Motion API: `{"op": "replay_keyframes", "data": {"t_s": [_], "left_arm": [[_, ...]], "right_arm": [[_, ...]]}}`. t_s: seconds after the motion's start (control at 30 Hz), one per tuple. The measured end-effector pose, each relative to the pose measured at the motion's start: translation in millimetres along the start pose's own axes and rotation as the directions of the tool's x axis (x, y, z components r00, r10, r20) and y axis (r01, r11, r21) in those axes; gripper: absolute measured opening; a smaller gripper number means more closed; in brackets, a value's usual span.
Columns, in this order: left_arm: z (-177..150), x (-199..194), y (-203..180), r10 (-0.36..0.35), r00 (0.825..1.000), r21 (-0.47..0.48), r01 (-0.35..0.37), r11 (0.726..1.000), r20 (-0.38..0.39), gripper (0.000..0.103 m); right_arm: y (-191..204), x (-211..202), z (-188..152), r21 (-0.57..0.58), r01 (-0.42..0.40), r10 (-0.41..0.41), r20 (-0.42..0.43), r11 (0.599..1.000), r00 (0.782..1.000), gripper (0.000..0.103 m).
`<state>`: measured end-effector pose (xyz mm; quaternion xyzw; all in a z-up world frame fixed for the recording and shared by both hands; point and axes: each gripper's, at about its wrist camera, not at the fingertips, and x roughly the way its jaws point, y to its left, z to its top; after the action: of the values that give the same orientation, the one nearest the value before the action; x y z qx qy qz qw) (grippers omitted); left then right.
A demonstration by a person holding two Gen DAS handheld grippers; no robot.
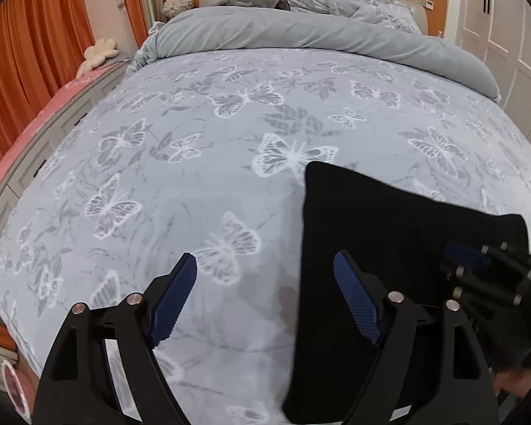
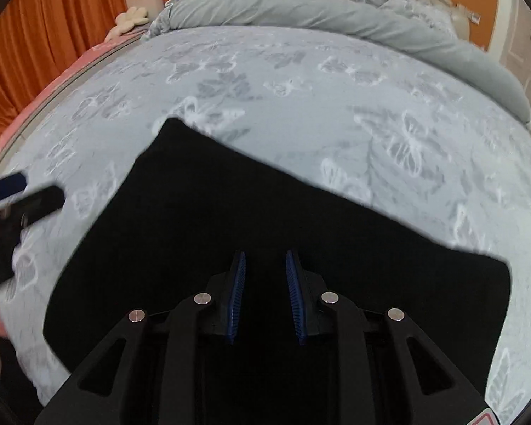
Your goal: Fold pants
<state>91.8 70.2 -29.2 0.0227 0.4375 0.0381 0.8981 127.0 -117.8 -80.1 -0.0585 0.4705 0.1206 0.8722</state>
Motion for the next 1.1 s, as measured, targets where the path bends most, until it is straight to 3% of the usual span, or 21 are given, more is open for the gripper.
{"op": "replay_keyframes", "data": {"t_s": [0.1, 0.23, 0.3, 0.4, 0.47, 0.5, 0.53, 0.6, 0.67, 0.73, 0.8, 0.87, 0.97, 1.1], "left_arm": [[-4, -1, 8, 0.011, 1.000, 0.007, -0.011, 1.000, -0.008, 0.079], [-8, 0, 20, 0.032, 0.999, 0.005, -0.032, 0.999, -0.016, 0.079], [-10, 2, 27, 0.042, 0.999, -0.001, -0.042, 0.999, -0.026, 0.079], [-12, 4, 36, 0.056, 0.998, -0.011, -0.057, 0.998, -0.036, 0.079], [-12, 5, 42, 0.064, 0.997, -0.020, -0.065, 0.998, -0.040, 0.079], [-12, 5, 44, 0.065, 0.997, -0.021, -0.066, 0.998, -0.043, 0.079], [-13, 5, 46, 0.064, 0.997, -0.022, -0.065, 0.998, -0.045, 0.079], [-13, 5, 47, 0.055, 0.997, -0.024, -0.056, 0.998, -0.049, 0.080], [-15, 3, 46, 0.057, 0.997, -0.020, -0.058, 0.998, -0.045, 0.080], [-15, 0, 47, 0.036, 0.999, -0.021, -0.037, 0.999, -0.038, 0.084], [-16, -6, 48, -0.003, 1.000, -0.032, 0.002, 0.999, -0.024, 0.085], [-17, -12, 47, -0.044, 0.999, -0.031, 0.044, 0.999, -0.016, 0.087], [-23, -19, 38, -0.093, 0.996, -0.005, 0.093, 0.996, 0.006, 0.088], [-35, -33, 7, -0.175, 0.984, 0.098, 0.172, 0.980, 0.030, 0.094]], "right_arm": [[5, -19, 15, 0.061, -0.109, 0.105, 0.064, 0.992, 0.992, 0.022], [32, -1, 24, 0.024, -0.121, 0.120, 0.063, 0.992, 0.991, 0.023], [45, 22, 22, -0.006, -0.083, 0.083, 0.032, 0.997, 0.996, 0.029], [71, 25, 27, -0.107, 0.033, -0.026, 0.069, 0.994, 0.997, 0.030], [75, 16, 32, -0.098, -0.044, 0.053, 0.088, 0.994, 0.995, 0.028], [78, 17, 33, -0.086, -0.125, 0.131, 0.072, 0.988, 0.989, 0.027], [80, 25, 32, -0.087, -0.148, 0.152, 0.045, 0.985, 0.987, 0.028], [88, 43, 25, -0.126, -0.122, 0.123, 0.004, 0.984, 0.992, 0.028], [88, 33, 26, -0.129, -0.120, 0.124, 0.019, 0.984, 0.992, 0.028], [73, 12, 31, -0.067, -0.208, 0.210, 0.016, 0.976, 0.978, 0.027], [40, -22, 32, 0.005, -0.238, 0.237, 0.062, 0.971, 0.970, 0.027], [4, -49, 26, 0.066, -0.207, 0.200, 0.109, 0.976, 0.974, 0.028], [-72, -85, 4, 0.215, -0.138, 0.108, 0.145, 0.967, 0.983, 0.041], [-149, -106, -34, 0.346, -0.104, 0.082, 0.076, 0.932, 0.994, 0.044]]}}
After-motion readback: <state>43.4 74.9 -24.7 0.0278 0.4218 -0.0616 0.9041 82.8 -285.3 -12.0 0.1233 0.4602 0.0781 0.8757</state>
